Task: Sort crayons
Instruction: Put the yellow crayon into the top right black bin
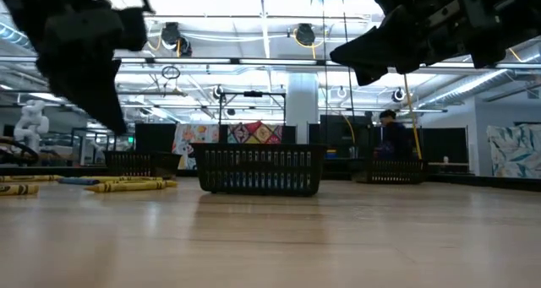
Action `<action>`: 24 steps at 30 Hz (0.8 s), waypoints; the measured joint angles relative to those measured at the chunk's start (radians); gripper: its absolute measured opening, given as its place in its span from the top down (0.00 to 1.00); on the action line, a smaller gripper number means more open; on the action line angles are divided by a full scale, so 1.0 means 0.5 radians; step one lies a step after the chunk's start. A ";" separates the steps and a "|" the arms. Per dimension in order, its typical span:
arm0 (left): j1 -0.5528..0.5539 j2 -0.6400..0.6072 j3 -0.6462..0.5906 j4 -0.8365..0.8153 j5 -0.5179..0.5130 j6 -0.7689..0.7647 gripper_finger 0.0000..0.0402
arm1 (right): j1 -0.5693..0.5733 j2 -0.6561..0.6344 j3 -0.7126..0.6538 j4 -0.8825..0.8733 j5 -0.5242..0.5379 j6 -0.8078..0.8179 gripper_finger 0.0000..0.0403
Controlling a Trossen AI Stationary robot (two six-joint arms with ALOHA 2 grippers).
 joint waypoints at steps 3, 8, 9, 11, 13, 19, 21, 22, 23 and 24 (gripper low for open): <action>-0.024 0.037 -0.084 0.075 -0.001 -0.092 0.74 | 0.000 0.000 0.000 -0.001 0.000 0.000 0.94; -0.084 0.199 -0.157 0.176 -0.047 -0.098 0.55 | 0.000 0.000 0.000 0.004 -0.001 0.000 0.94; -0.087 0.248 -0.158 0.176 -0.080 -0.101 0.52 | 0.000 -0.001 0.000 0.005 0.000 0.000 0.94; -0.086 0.363 -0.158 0.219 -0.141 -0.115 0.49 | 0.000 0.000 0.000 0.001 -0.001 0.000 0.94; -0.088 0.470 -0.156 0.306 -0.195 -0.090 0.49 | 0.000 0.000 0.000 0.002 -0.001 0.000 0.94; -0.113 0.632 -0.139 0.393 -0.243 -0.057 0.60 | 0.000 0.000 -0.001 0.008 -0.005 -0.001 0.94; -0.132 0.635 -0.141 0.342 -0.227 -0.072 0.69 | 0.000 -0.002 -0.001 0.011 -0.008 -0.012 0.94; -0.140 0.636 -0.140 0.321 -0.218 -0.089 0.75 | 0.000 -0.008 -0.001 0.006 -0.008 -0.013 0.94; -0.148 0.634 -0.137 0.302 -0.203 -0.099 0.81 | 0.000 -0.017 -0.001 0.003 -0.008 -0.014 0.94; -0.157 0.633 -0.137 0.285 -0.196 -0.100 0.87 | 0.000 -0.032 -0.001 -0.011 -0.008 -0.018 0.94</action>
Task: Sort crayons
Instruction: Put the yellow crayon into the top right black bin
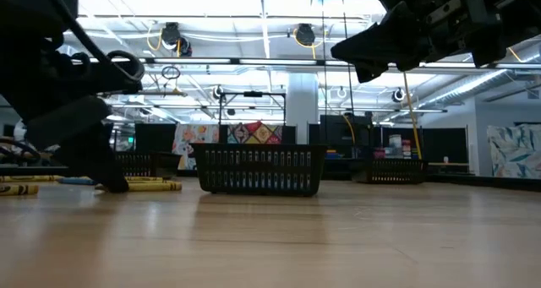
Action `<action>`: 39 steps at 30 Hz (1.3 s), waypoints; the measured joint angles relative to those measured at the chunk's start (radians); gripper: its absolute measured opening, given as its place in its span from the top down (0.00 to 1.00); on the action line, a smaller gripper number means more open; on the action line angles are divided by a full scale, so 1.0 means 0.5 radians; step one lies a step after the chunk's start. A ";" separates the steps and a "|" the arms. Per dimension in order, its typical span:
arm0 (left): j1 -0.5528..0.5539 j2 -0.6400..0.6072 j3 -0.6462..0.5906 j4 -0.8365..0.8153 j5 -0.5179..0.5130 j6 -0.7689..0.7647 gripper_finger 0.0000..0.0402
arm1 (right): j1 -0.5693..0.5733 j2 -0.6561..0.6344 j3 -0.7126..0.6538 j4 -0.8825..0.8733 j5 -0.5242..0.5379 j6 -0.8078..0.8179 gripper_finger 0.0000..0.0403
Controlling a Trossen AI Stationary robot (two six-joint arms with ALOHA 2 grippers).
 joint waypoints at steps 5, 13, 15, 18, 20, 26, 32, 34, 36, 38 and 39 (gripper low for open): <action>-0.066 -0.063 -0.007 -0.091 0.015 0.023 0.96 | 0.000 -0.094 0.000 -0.148 0.044 0.019 0.94; -0.159 -0.495 0.060 -0.261 -0.083 0.044 0.99 | -0.001 -0.054 0.000 -0.143 0.258 0.097 0.94; -0.162 -0.568 0.076 -0.199 -0.126 0.175 0.99 | 0.000 -0.033 0.000 -0.093 0.249 0.077 0.91; -0.161 -0.646 0.129 0.077 -0.250 0.515 0.99 | -0.001 0.031 0.064 -0.074 0.200 0.059 0.85; -0.137 -0.654 0.144 0.327 -0.296 0.814 0.99 | -0.001 0.074 0.139 -0.121 0.191 0.015 0.79; -0.041 -0.654 0.150 0.897 -0.274 1.453 0.99 | 0.001 0.251 0.462 -0.396 0.143 -0.099 0.62; 0.040 -0.653 0.148 0.932 -0.264 1.570 1.00 | 0.009 0.347 0.722 -0.681 0.135 -0.154 0.56; 0.058 -0.653 0.148 0.934 -0.227 1.584 1.00 | 0.009 0.373 0.782 -0.654 0.138 -0.156 0.57; 0.077 -0.653 0.148 0.934 -0.217 1.585 1.00 | 0.009 0.373 0.812 -0.682 0.148 -0.156 0.58; 0.086 -0.653 0.148 0.935 -0.216 1.589 1.00 | 0.009 0.401 0.855 -0.657 0.147 -0.156 0.59; 0.091 -0.653 0.148 0.935 -0.216 1.589 1.00 | 0.009 0.408 0.868 -0.663 0.147 -0.156 0.59</action>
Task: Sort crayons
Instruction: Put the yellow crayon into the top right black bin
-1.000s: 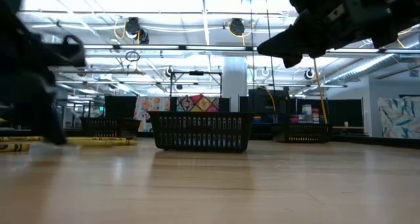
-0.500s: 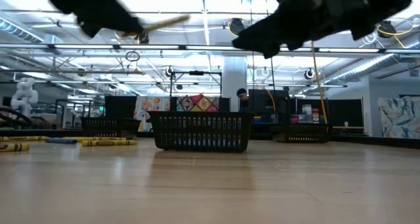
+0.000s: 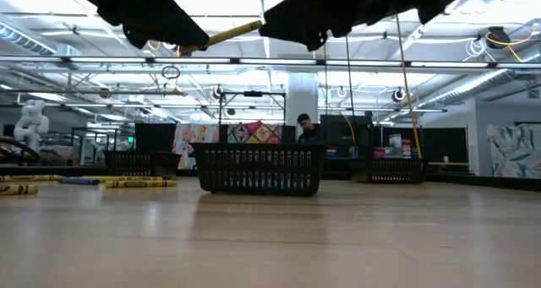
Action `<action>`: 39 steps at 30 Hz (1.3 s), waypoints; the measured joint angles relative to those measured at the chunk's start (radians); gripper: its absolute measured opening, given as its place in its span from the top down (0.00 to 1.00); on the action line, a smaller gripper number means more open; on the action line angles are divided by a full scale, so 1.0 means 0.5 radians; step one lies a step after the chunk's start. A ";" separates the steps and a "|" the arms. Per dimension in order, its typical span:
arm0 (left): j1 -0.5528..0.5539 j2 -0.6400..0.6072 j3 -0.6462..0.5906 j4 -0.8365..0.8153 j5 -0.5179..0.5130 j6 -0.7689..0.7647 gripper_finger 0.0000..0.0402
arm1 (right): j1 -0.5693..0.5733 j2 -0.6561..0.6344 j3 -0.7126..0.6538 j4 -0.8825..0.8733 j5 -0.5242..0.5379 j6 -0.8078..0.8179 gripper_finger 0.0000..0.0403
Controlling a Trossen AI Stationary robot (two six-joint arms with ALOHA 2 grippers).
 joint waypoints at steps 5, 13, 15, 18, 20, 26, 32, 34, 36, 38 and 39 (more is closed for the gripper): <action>0.012 0.000 0.000 0.001 0.023 -0.001 1.00 | 0.002 0.116 0.070 -0.017 0.005 -0.058 0.59; 0.011 -0.001 0.001 -0.011 0.045 -0.011 1.00 | 0.003 0.203 0.177 -0.004 -0.003 -0.072 0.64; 0.011 -0.001 0.001 -0.013 0.045 -0.008 1.00 | 0.003 0.203 0.180 -0.005 -0.016 -0.072 0.67; 0.011 -0.001 0.001 -0.014 0.045 -0.008 1.00 | 0.003 0.203 0.180 -0.014 -0.053 -0.046 0.72; 0.011 -0.001 0.001 -0.014 0.045 -0.008 1.00 | 0.004 0.203 0.180 -0.036 -0.052 -0.042 0.77; 0.011 -0.001 0.001 -0.014 0.047 -0.009 1.00 | 0.003 0.203 0.180 -0.029 -0.050 -0.042 0.93; 0.011 -0.001 0.001 -0.015 0.016 -0.011 0.91 | 0.003 0.201 0.180 -0.105 -0.036 -0.017 0.97; 0.012 -0.002 0.001 -0.013 -0.008 -0.016 0.85 | 0.004 0.174 0.180 -0.251 0.014 0.005 0.98; 0.015 -0.002 0.001 -0.014 -0.011 -0.015 0.77 | 0.005 0.130 0.180 -0.409 0.135 0.017 0.99; 0.019 -0.002 0.001 -0.013 -0.013 -0.015 0.70 | 0.001 0.054 0.180 -0.622 0.276 0.054 0.99; 0.024 -0.002 0.002 -0.014 -0.014 -0.016 0.66 | -0.008 0.013 0.180 -0.732 0.345 0.078 0.99</action>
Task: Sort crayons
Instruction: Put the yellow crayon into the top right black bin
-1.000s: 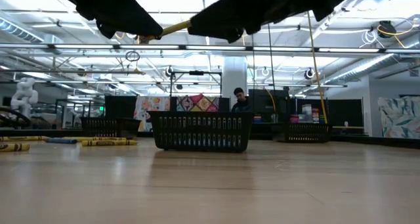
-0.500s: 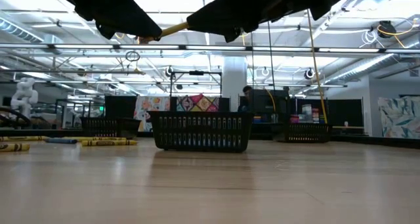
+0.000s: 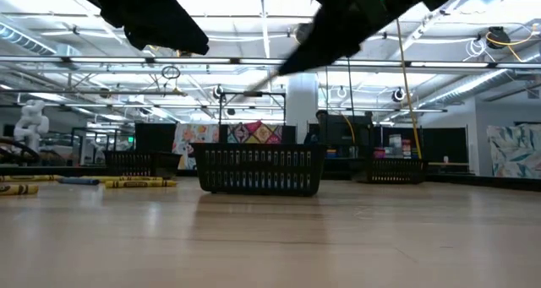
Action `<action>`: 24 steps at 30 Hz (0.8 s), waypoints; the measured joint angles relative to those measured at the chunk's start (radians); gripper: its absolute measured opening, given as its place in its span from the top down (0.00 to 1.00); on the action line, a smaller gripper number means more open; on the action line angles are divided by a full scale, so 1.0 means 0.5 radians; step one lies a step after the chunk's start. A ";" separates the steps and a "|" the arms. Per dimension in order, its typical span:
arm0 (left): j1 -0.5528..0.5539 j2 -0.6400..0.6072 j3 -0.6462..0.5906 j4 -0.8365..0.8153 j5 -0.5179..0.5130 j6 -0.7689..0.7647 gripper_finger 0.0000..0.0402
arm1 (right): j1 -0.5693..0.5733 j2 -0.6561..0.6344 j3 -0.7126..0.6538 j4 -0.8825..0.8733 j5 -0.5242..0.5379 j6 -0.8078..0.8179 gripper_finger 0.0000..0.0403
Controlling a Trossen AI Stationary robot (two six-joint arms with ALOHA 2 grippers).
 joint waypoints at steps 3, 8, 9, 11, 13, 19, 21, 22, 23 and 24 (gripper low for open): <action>0.004 0.000 0.000 -0.003 -0.002 0.001 0.56 | -0.053 -0.162 -0.092 -0.286 0.169 0.038 0.99; 0.004 0.000 0.000 -0.008 -0.004 0.001 0.48 | -0.319 -0.634 -0.474 -0.562 0.509 0.193 0.99; 0.004 0.000 0.000 -0.008 -0.004 0.001 0.47 | -0.400 -0.742 -0.536 -0.611 0.559 0.208 0.99; 0.005 0.000 0.000 -0.008 -0.005 0.003 0.47 | -0.605 -0.939 -0.621 -0.737 0.608 0.231 0.99; 0.017 0.000 0.000 -0.007 -0.018 0.016 0.46 | -0.861 -1.088 -0.644 -0.895 0.601 0.251 0.99; 0.060 0.000 0.000 -0.001 -0.049 0.016 0.46 | -1.713 -1.142 -0.644 -0.914 -0.123 0.095 0.99; 0.074 -0.001 0.000 0.000 -0.050 0.016 0.46 | -1.928 -1.026 -0.643 -0.851 -0.403 0.046 0.99; 0.078 0.000 0.000 0.000 -0.050 0.016 0.46 | -2.008 -0.954 -0.643 -0.813 -0.495 0.029 0.99; 0.080 0.000 0.000 0.000 -0.049 0.015 0.46 | -2.075 -0.877 -0.643 -0.768 -0.578 0.013 0.99; 0.080 0.000 0.000 0.000 -0.050 0.015 0.46 | -2.128 -0.796 -0.641 -0.724 -0.647 -0.011 0.99</action>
